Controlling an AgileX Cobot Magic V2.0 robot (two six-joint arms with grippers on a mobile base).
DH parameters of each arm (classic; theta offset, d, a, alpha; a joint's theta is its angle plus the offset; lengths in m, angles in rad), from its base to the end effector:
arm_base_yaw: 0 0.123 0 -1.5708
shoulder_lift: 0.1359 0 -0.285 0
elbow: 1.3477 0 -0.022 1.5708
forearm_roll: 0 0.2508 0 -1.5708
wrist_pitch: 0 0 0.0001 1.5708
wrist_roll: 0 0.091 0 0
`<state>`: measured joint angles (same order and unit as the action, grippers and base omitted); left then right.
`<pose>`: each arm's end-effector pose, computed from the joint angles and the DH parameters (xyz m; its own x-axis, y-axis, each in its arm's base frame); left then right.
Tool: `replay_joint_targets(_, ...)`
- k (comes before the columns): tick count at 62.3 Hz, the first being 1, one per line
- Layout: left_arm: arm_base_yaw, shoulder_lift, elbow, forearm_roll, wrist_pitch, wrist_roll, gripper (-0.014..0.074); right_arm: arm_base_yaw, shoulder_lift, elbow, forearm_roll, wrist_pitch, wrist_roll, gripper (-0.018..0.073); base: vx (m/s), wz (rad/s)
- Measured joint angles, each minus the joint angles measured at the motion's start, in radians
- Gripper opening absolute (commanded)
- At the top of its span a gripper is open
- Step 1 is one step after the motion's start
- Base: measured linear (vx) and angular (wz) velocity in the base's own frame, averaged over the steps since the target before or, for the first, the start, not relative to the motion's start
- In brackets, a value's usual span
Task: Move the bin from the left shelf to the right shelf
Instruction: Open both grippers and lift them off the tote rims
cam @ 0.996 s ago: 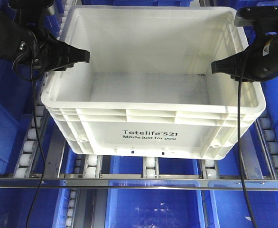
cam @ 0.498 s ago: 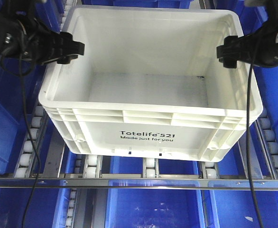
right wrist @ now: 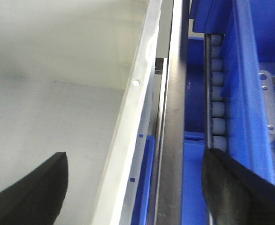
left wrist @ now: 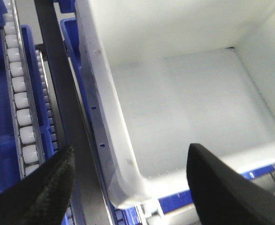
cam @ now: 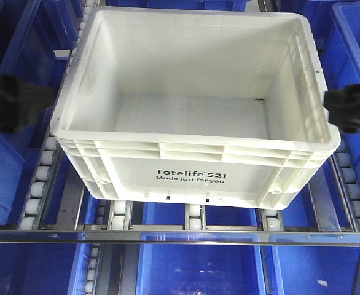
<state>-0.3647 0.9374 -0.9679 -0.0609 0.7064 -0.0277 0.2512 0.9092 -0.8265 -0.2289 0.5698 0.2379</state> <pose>0.1726 -0.0697 0.3742 -0.5453 0.1290 -0.8283 0.3477 0.9339 -0.0834 0.1814 0.0350 0.3451 -0.5150 -0.0869 -0.8528 -0.1232 0.9920 -0.0267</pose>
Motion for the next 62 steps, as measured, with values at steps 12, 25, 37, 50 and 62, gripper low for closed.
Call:
replay_joint_targets(12, 0.0, -0.225, 0.052, -0.054, 0.139, 0.113, 0.0489, 0.0, -0.223, 0.06, 0.103, 0.146, -0.144, 0.0547, 0.0, 0.0)
replay_joint_targets(25, 0.0, -0.419, 0.13, -0.06, 0.245, 0.128, 0.0489, 0.0, -0.439, 0.12, 0.194, 0.334, -0.223, 0.0547, 0.0, 0.0)
replay_joint_targets(37, 0.0, -0.545, 0.183, -0.061, 0.284, 0.129, 0.0489, 0.0, -0.58, 0.156, 0.194, 0.455, -0.238, 0.0547, 0.0, 0.0)
replay_joint_targets(50, 0.0, -0.573, 0.19, -0.039, 0.286, 0.115, 0.0459, 0.0, -0.631, 0.158, 0.191, 0.487, -0.246, 0.0519, 0.0, 0.0)
replay_joint_targets(62, 0.0, -0.573, 0.192, 0.026, 0.292, -0.002, 0.0392, 0.0, -0.631, 0.158, 0.19, 0.494, -0.263, 0.0447, 0.0, 0.0)
